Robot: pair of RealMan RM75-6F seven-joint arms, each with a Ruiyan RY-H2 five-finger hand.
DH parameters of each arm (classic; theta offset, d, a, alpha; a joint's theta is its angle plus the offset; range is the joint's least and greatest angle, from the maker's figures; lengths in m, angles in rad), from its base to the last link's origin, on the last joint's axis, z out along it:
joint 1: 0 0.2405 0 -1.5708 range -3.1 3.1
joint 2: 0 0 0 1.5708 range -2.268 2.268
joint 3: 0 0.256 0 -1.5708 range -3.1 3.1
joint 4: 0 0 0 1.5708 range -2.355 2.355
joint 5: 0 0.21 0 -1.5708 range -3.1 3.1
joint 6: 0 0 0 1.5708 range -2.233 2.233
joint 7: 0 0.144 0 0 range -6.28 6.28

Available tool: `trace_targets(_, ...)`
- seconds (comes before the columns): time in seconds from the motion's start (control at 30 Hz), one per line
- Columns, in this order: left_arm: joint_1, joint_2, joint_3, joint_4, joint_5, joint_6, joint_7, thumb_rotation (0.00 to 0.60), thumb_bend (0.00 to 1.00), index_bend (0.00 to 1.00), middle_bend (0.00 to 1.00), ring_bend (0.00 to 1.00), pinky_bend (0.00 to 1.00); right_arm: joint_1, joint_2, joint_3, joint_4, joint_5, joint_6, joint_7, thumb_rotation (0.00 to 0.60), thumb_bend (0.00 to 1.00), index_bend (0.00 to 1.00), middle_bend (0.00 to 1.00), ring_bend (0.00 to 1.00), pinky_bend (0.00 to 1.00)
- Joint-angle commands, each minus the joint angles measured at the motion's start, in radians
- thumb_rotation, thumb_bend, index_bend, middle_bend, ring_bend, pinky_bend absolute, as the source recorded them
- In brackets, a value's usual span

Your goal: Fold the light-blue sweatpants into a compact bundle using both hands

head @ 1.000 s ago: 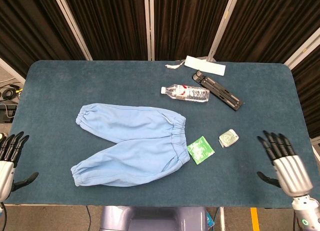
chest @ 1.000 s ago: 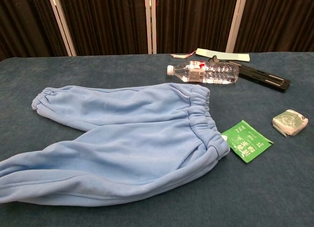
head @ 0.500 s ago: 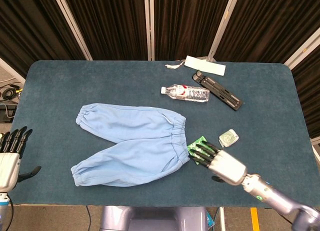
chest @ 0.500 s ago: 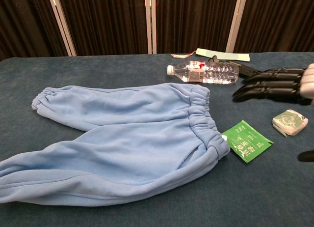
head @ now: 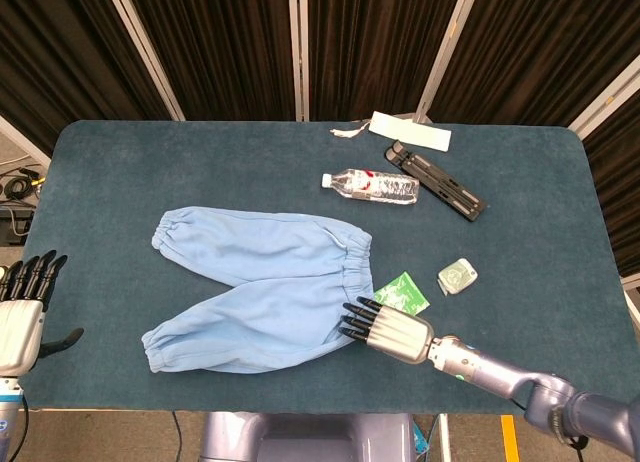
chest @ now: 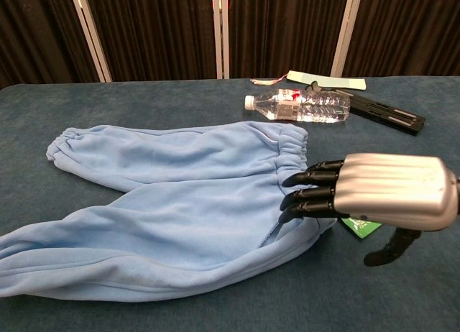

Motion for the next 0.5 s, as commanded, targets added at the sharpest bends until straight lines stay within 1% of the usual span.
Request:
trace_targets(0.03,-0.001,0.0,0.001,0.001,-0.001,0.0,0.0,0.6,0.0,0.0,0.0,0.0,0.0,0.016,-0.042,-0.008,0.031,0.012,0.005,-0.016,0.6,0.01,0.2,0.17,0.08,0.19)
trace_targets(0.17,-0.002,-0.001,0.001,0.002,-0.003,-0.001,-0.001,0.6,0.0,0.0,0.0,0.0,0.0,0.031,-0.074,-0.013,0.048,0.031,0.003,-0.023,0.6,0.08,0.22,0.18,0.09,0.19)
trace_targets(0.23,-0.003,-0.001,0.001,0.002,-0.003,-0.002,-0.001,0.6,0.0,0.0,0.0,0.0,0.0,0.039,-0.082,-0.015,0.053,0.037,-0.005,-0.029,0.6,0.14,0.24,0.21,0.12,0.22)
trace_targets(0.37,-0.005,-0.003,0.004,0.003,-0.003,-0.005,0.001,0.6,0.0,0.0,0.0,0.0,0.0,0.05,-0.106,-0.013,0.071,0.06,-0.011,-0.047,0.6,0.3,0.36,0.32,0.25,0.33)
trace_targets(0.47,-0.006,-0.004,0.005,0.004,-0.005,-0.007,0.0,0.6,0.0,0.0,0.0,0.0,0.0,0.05,-0.124,-0.007,0.083,0.089,-0.021,-0.053,0.6,0.38,0.46,0.4,0.35,0.38)
trace_targets(0.5,-0.006,-0.004,0.006,0.005,-0.005,-0.007,0.0,0.6,0.0,0.0,0.0,0.0,0.0,0.05,-0.13,-0.007,0.086,0.1,-0.025,-0.051,0.6,0.39,0.47,0.42,0.37,0.38)
